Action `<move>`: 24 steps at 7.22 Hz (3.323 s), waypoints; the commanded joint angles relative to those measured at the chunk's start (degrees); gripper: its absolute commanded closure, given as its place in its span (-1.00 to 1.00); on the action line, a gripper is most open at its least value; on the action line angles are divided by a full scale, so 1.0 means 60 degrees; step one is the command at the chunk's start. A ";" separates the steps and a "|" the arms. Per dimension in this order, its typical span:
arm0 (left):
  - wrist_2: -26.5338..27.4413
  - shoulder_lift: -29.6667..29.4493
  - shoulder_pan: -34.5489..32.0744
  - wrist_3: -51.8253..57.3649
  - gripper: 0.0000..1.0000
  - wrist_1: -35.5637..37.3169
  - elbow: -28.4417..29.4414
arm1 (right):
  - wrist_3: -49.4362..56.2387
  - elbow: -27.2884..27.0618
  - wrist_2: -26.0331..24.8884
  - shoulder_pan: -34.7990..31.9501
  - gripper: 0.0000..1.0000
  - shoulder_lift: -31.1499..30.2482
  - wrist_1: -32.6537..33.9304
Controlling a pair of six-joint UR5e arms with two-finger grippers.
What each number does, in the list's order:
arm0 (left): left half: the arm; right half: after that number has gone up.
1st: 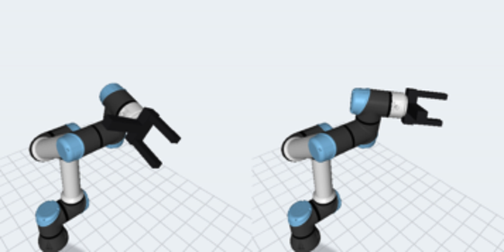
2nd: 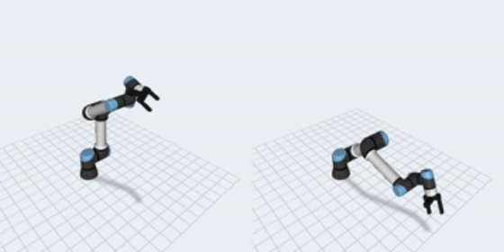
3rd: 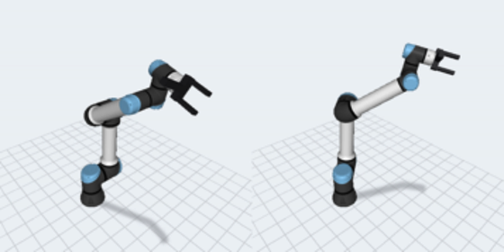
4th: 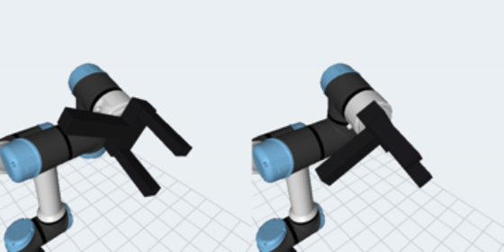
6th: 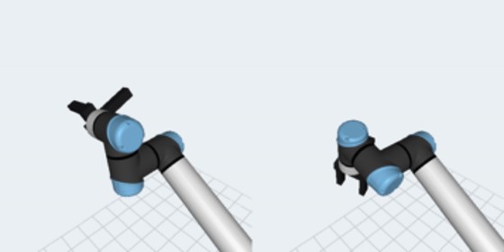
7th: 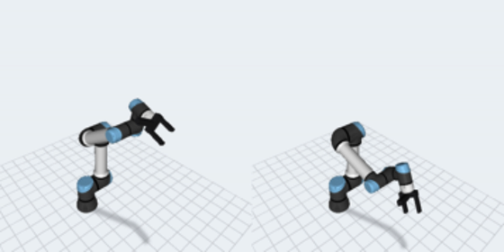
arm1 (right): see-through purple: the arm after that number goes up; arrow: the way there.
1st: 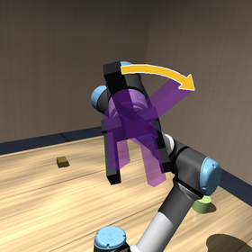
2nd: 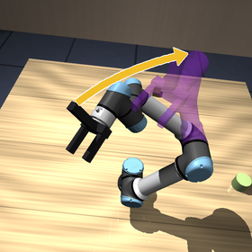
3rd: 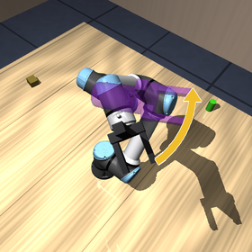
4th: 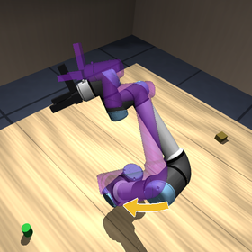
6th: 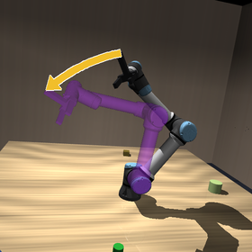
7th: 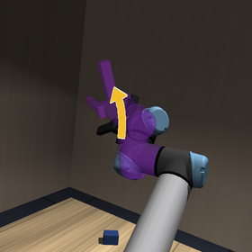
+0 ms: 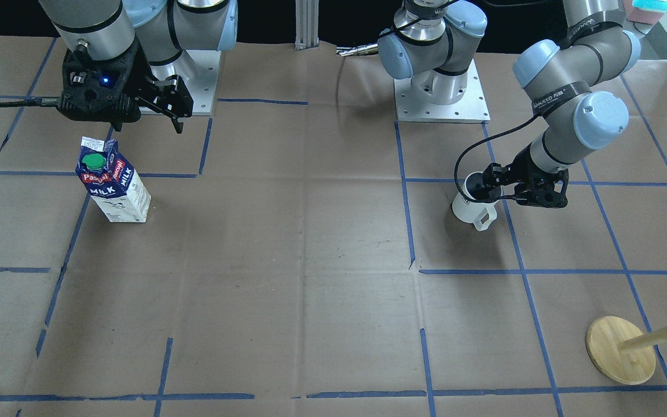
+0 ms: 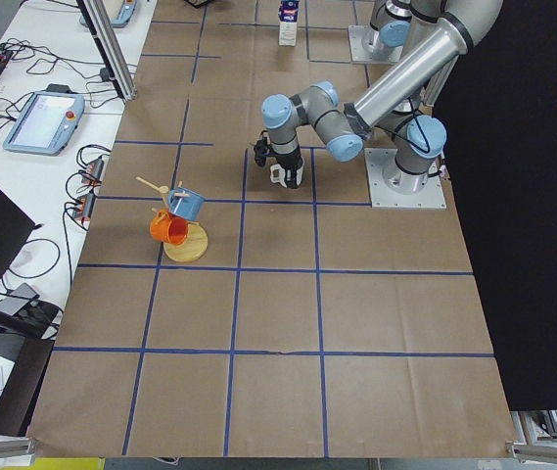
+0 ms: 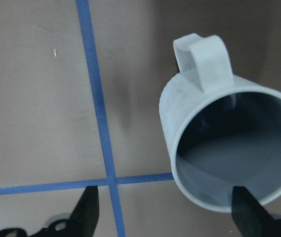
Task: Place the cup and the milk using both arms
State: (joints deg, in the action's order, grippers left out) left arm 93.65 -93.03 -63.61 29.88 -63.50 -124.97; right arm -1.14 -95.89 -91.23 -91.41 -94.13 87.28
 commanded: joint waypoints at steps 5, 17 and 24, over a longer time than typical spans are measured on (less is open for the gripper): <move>-0.0403 0.0080 -0.1142 -0.1400 1.00 0.0197 0.0609 | 0.0000 0.0000 0.0000 0.0000 -1.00 0.0000 0.0000; -0.1121 -0.6145 -0.6654 -0.6957 1.00 -0.0736 0.9209 | 0.0000 0.0000 0.0000 0.0000 -1.00 0.0000 0.0000; -0.1048 -0.6234 -0.6610 -0.6796 -0.65 -0.1151 0.9036 | 0.0000 0.0000 0.0000 0.0000 -1.00 0.0000 0.0000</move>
State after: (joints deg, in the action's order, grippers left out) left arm 87.22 -130.45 -103.27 -10.90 -70.34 -70.74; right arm -1.14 -95.89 -91.23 -91.41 -94.13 87.28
